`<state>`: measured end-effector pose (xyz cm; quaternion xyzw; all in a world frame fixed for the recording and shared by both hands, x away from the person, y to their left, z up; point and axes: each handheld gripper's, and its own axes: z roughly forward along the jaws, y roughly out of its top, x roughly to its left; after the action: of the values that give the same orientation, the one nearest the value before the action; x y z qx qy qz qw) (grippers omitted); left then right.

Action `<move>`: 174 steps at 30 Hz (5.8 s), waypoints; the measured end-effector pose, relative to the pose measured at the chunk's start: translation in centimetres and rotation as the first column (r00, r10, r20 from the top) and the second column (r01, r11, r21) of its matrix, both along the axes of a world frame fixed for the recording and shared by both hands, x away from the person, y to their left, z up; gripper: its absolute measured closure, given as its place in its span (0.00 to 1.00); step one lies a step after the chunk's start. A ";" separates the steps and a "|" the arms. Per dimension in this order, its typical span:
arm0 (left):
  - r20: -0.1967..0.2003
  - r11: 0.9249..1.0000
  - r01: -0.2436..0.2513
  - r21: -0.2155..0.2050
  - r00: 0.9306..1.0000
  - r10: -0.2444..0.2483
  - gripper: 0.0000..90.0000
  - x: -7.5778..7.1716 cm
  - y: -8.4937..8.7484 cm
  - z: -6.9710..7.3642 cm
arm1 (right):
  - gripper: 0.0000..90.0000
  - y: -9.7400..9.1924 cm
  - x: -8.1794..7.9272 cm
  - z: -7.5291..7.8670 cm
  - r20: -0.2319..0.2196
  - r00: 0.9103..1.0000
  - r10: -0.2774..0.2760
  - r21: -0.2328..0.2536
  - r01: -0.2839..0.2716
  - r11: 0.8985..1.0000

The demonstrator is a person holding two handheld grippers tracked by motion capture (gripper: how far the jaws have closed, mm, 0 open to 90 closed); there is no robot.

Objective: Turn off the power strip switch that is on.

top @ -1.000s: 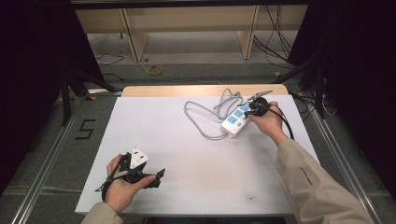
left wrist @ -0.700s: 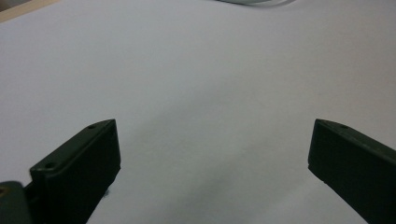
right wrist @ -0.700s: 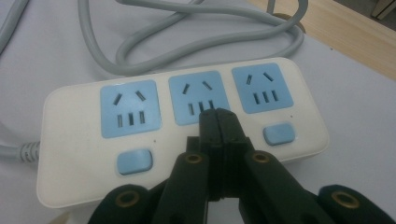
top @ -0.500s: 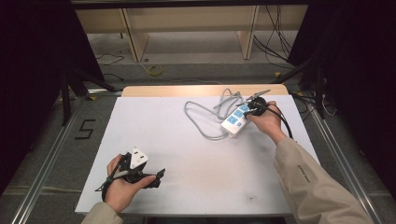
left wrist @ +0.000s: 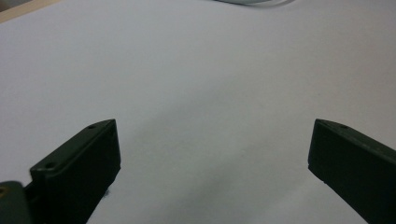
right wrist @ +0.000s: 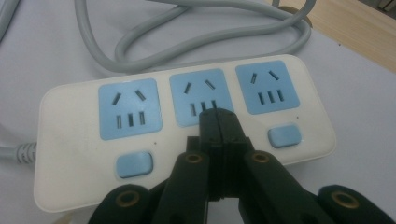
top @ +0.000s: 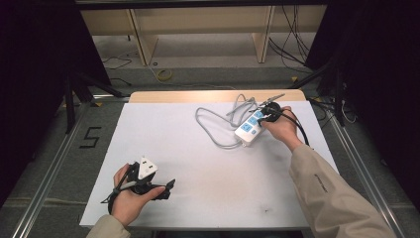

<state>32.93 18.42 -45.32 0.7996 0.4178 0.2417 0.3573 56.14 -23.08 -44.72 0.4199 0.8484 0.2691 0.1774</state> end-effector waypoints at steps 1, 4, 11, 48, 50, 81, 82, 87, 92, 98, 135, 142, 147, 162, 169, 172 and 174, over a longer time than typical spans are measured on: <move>-0.001 1.000 0.002 0.003 1.000 -0.002 0.02 0.0 0.0 0.0 | 1.00 0.0 0.0 0.0 -0.001 1.000 -0.001 -0.003 0.001 1.000; 0.000 1.000 0.002 0.002 1.000 -0.002 0.02 0.0 0.0 0.0 | 1.00 0.1 0.1 0.1 -0.008 1.000 0.004 -0.012 -0.004 1.000; 0.000 1.000 0.003 0.002 1.000 -0.003 0.02 0.0 0.0 0.0 | 1.00 0.2 0.3 0.2 -0.019 1.000 0.004 -0.018 -0.004 1.000; 0.000 1.000 0.003 0.003 1.000 -0.003 0.02 0.0 0.0 0.0 | 1.00 0.4 0.9 0.5 -0.063 0.998 -0.009 -0.033 0.007 0.999; 0.001 1.000 0.001 0.000 1.000 -0.001 0.02 0.0 0.0 0.0 | 1.00 0.5 0.9 0.5 -0.066 0.998 -0.011 -0.032 0.009 0.999; -0.001 1.000 0.000 0.000 1.000 0.000 0.02 0.0 0.0 0.0 | 1.00 0.5 1.0 0.4 -0.076 0.997 -0.013 -0.038 0.010 0.999; -0.002 1.000 0.002 0.003 1.000 -0.002 0.02 0.0 0.0 0.0 | 1.00 0.5 1.0 0.4 -0.075 0.997 -0.012 -0.037 0.009 0.999; -0.002 1.000 0.002 0.003 1.000 -0.002 0.02 0.0 0.0 0.0 | 1.00 0.5 1.0 0.4 -0.076 0.997 -0.014 -0.036 0.011 0.999; -0.001 1.000 0.002 0.004 1.000 -0.002 0.02 0.0 0.0 0.0 | 1.00 0.5 0.9 0.4 -0.076 0.997 -0.015 -0.033 0.012 0.999; -0.001 1.000 0.002 0.003 1.000 -0.002 0.02 0.0 0.0 0.0 | 1.00 0.5 0.9 0.4 -0.074 0.997 -0.013 -0.034 0.011 0.999; -0.003 1.000 0.002 0.002 1.000 -0.002 0.02 0.0 0.0 -0.1 | 1.00 0.4 0.7 0.3 -0.059 0.998 -0.020 -0.023 0.018 1.000; -0.003 1.000 0.001 0.001 1.000 -0.001 0.02 0.0 0.0 -0.1 | 1.00 0.3 0.7 0.3 -0.057 0.998 -0.019 -0.019 0.018 1.000; -0.003 1.000 0.001 0.000 1.000 -0.001 0.02 0.0 0.0 -0.1 | 1.00 0.4 0.7 0.3 -0.058 0.998 -0.019 -0.020 0.018 1.000; -0.004 1.000 0.001 0.000 1.000 -0.001 0.02 0.1 -0.1 -0.1 | 1.00 0.3 0.7 0.3 -0.057 0.998 -0.022 -0.013 0.021 1.000; -0.003 1.000 0.001 -0.001 1.000 -0.001 0.02 0.1 -0.1 -0.1 | 1.00 0.3 0.7 0.3 -0.059 0.998 -0.025 -0.012 0.024 1.000; -0.004 1.000 0.001 -0.001 1.000 -0.001 0.02 0.1 -0.1 -0.1 | 1.00 0.3 0.7 0.3 -0.058 0.998 -0.024 -0.013 0.024 1.000; -0.003 1.000 0.001 0.000 1.000 -0.001 0.02 0.1 -0.1 -0.1 | 1.00 0.3 0.7 0.4 -0.060 0.998 -0.025 -0.014 0.024 1.000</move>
<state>32.99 18.35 -45.38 0.8003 0.4178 0.2403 0.3566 56.81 -22.75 -44.37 0.4368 0.8500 0.2486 0.1579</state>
